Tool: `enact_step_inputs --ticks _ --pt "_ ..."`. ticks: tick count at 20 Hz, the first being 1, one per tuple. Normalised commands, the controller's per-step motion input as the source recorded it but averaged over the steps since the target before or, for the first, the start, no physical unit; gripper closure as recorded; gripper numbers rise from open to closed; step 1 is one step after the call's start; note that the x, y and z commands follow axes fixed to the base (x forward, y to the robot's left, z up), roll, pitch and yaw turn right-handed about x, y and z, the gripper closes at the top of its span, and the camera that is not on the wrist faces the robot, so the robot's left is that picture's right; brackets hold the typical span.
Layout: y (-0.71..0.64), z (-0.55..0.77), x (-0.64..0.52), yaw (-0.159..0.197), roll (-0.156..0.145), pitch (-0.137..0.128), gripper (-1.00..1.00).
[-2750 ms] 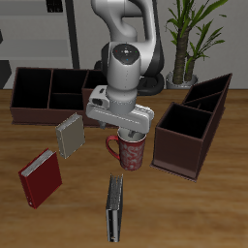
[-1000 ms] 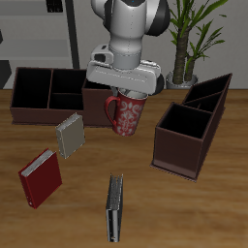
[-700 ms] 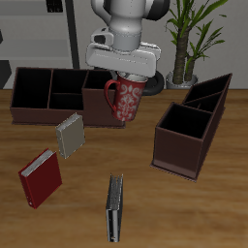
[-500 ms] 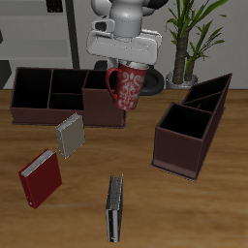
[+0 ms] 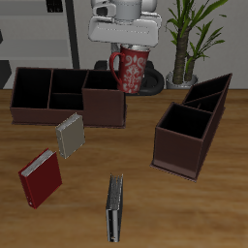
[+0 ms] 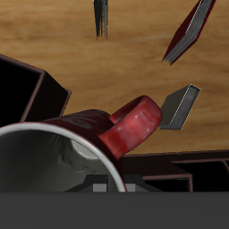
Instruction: Place the red mug into the back desk caddy's right compartment
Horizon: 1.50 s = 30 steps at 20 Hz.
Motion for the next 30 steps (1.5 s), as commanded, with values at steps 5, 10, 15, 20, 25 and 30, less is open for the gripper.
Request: enact_step_inputs --ticks 5,10,15,20,25,30 --pt "-0.07 0.07 -0.23 0.066 0.033 0.033 1.0" --pt "-0.26 0.07 -0.28 0.071 0.006 0.024 1.0" --pt "-0.29 0.04 -0.28 0.033 -0.028 0.0 1.0" --pt "-0.16 -0.02 -0.27 0.058 -0.03 -0.002 1.0" --pt "-0.23 -0.09 -0.24 0.023 -0.012 0.012 1.0" --pt "-0.16 -0.12 -0.15 0.003 -0.01 0.012 1.0"
